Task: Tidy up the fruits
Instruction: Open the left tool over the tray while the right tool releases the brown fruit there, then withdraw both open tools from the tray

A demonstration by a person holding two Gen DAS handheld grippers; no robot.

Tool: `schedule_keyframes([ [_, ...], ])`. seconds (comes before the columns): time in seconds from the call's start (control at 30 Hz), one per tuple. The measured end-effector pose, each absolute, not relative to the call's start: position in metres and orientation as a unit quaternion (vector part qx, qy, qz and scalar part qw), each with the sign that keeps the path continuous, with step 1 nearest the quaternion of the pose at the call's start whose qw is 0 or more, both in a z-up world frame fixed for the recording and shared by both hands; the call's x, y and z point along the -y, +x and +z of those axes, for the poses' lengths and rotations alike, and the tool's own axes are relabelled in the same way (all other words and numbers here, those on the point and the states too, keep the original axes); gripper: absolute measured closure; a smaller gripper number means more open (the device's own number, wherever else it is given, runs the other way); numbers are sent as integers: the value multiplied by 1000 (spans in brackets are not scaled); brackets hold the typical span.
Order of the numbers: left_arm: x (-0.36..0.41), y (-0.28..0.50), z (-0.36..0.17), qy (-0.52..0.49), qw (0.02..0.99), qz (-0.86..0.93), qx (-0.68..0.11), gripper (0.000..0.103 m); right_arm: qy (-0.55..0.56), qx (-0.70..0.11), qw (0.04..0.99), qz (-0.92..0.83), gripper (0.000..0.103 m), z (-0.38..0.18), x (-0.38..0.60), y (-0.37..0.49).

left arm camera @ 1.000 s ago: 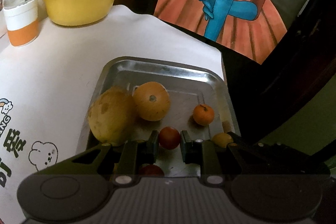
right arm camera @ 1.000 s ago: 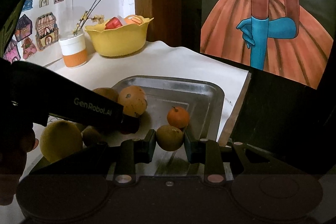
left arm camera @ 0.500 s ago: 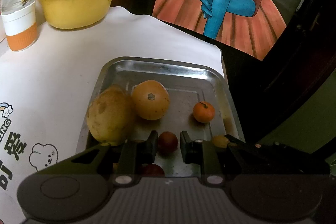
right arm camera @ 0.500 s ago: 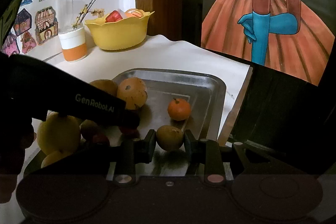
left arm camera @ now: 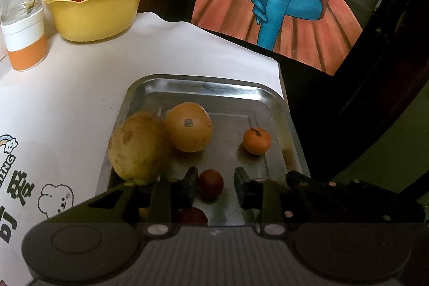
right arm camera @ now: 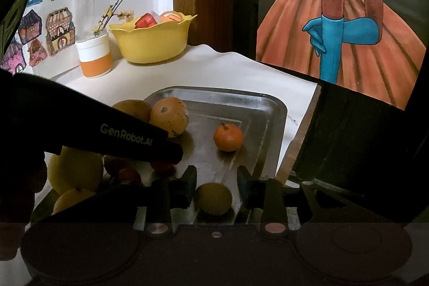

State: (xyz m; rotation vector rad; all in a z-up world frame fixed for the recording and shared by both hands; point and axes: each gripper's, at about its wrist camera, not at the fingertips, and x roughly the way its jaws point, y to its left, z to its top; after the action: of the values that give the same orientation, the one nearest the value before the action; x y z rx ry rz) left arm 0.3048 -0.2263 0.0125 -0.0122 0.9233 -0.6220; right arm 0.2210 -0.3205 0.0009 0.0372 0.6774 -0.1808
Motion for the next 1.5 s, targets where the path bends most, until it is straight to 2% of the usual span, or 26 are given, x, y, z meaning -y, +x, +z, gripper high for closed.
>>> schedule_keyframes([
  [0.17, 224, 302, 15, -9, 850, -294, -438, 67, 18, -327, 940, -90, 59, 4, 319, 217],
  [0.33, 221, 299, 22, -12, 855, -291, -430, 51, 17, -320, 943, -92, 49, 9, 318, 212],
  [0.57, 217, 292, 34, -14, 863, -288, -416, 42, 17, -310, 946, -98, 38, 16, 316, 204],
  [0.73, 214, 288, 41, -15, 872, -279, -402, 22, 20, -303, 947, -101, 28, 21, 316, 199],
  [0.8, 212, 288, 45, -18, 877, -274, -395, 17, 22, -301, 948, -102, 25, 22, 316, 197],
  [0.9, 208, 287, 49, -23, 883, -265, -387, 8, 26, -297, 949, -103, 17, 25, 316, 195],
  [0.97, 204, 286, 50, -28, 889, -255, -379, 1, 29, -293, 950, -105, 7, 26, 316, 193],
  [1.13, 194, 285, 48, -39, 894, -237, -379, 1, 29, -285, 951, -115, 1, 30, 315, 189],
  [1.5, 171, 273, 51, -48, 904, -211, -368, 1, 31, -276, 953, -119, 1, 38, 308, 177],
])
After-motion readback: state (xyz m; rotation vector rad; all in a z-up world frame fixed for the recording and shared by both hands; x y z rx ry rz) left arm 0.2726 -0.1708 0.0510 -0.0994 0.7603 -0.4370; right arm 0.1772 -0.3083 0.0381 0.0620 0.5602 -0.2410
